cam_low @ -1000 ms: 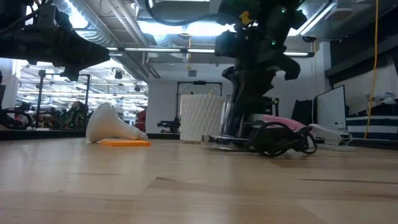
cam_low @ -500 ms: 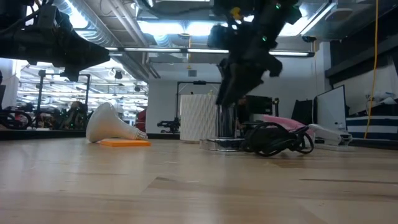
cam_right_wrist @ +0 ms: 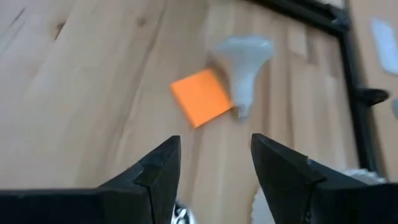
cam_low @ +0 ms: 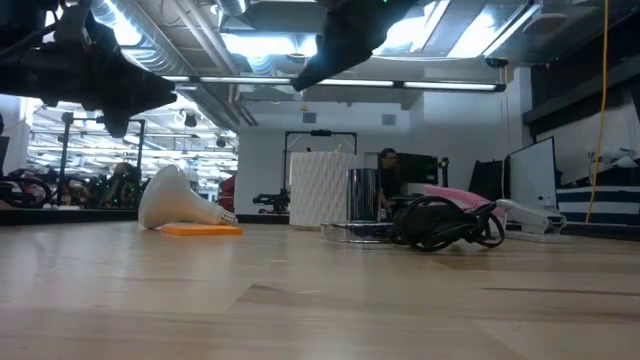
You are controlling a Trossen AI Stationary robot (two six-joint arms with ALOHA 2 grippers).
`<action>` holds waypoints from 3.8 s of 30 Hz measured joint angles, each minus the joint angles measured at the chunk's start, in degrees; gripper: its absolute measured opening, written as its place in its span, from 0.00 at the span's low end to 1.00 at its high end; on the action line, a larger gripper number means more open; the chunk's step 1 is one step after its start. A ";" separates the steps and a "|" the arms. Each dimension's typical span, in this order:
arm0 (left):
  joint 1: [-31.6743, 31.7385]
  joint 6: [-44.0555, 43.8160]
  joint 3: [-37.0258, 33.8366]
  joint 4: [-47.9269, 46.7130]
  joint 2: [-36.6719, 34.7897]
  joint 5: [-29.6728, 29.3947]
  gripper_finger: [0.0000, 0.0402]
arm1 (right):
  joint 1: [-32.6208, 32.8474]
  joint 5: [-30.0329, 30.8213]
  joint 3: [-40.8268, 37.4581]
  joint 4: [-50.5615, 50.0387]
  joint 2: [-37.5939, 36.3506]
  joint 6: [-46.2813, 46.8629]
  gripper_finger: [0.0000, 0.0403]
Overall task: Screw lightbulb
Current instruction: Insert the lightbulb into the lamp
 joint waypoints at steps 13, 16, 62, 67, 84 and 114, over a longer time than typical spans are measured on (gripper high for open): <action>-4.91 -13.70 0.02 15.03 15.46 0.19 0.23 | -1.29 5.46 1.40 -7.72 -0.33 -2.11 0.50; -6.98 -25.24 0.09 14.90 19.78 0.19 0.23 | -1.31 9.28 3.87 -12.83 -0.53 -2.24 0.50; -8.49 -65.83 0.22 0.64 42.23 -36.86 0.23 | -9.18 31.36 30.56 -40.02 -0.52 -10.98 0.50; -3.48 -63.78 0.23 0.78 42.19 -41.24 0.23 | -10.95 29.34 30.56 -40.02 -0.52 -11.04 0.50; -7.34 -49.13 3.87 25.86 44.98 -30.96 0.23 | -22.86 29.31 30.53 -40.10 -0.52 -11.22 0.50; -0.82 -65.75 28.22 26.41 86.21 -32.20 0.23 | -41.24 13.79 30.51 -42.56 -0.52 -15.26 0.50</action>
